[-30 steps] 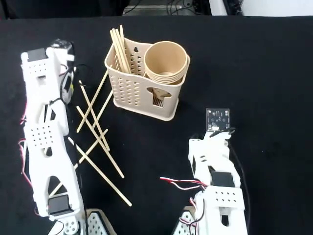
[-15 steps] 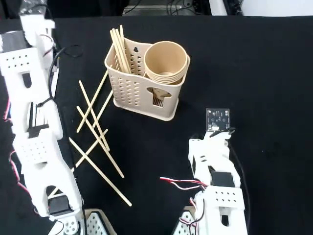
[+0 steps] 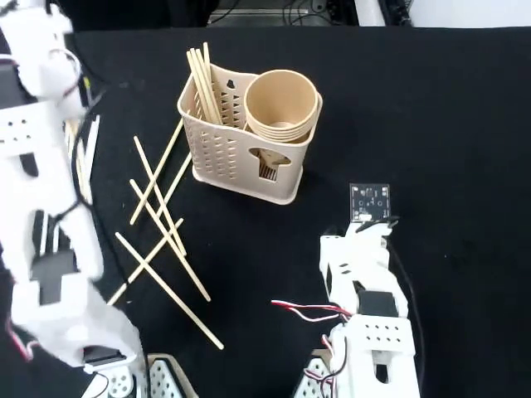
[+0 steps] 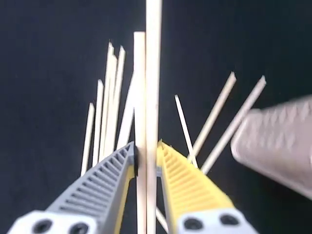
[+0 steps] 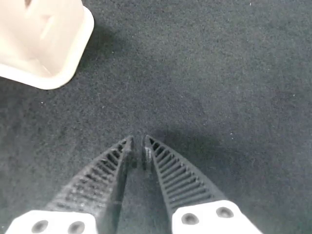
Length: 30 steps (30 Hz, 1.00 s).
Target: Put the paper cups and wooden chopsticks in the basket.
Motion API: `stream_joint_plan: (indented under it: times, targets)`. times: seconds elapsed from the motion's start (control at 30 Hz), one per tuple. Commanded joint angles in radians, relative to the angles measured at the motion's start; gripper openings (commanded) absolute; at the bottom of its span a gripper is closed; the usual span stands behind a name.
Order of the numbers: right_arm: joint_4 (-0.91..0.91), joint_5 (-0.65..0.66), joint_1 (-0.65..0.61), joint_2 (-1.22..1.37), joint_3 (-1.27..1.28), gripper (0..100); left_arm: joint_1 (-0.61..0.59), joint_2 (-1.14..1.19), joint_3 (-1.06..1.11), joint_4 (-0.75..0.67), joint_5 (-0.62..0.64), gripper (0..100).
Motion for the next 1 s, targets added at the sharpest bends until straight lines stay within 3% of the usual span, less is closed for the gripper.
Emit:
stream_joint_plan:
  times: [0.0, 0.13, 0.23, 0.47, 0.6, 0.67, 0.83, 0.97]
  targets:
    - [-0.011, 0.006, -0.012, -0.015, -0.004, 4.2, 0.051, -0.31, 0.308, -0.04, 0.008, 3]
    - [-0.011, 0.006, -0.012, -0.015, -0.004, 4.2, 0.087, -0.611, 0.538, -0.187, 0.003, 3]
    - [-0.011, 0.006, -0.012, -0.015, -0.004, 4.2, 0.11, -0.833, 0.743, -0.39, 0.003, 3]
    - [-0.011, 0.006, -0.012, -0.015, -0.004, 4.1, 0.2, -1.186, 1.265, -1.08, 0.011, 3]
    - [-0.011, 0.006, -0.012, -0.015, -0.004, 4.1, 0.306, -1.241, 1.492, -1.55, 0.009, 3]
    - [-0.011, 0.006, -0.012, -0.015, -0.004, 4.1, 0.349, -1.238, 1.524, -1.708, 0.012, 3]
    - [-0.011, 0.006, -0.012, -0.015, -0.004, 4.1, 0.46, -1.166, 1.403, -1.712, 0.029, 3]
    - [-0.011, 0.006, -0.012, -0.015, -0.004, 4.1, 0.466, -1.06, 1.31, -1.636, 0.222, 3]
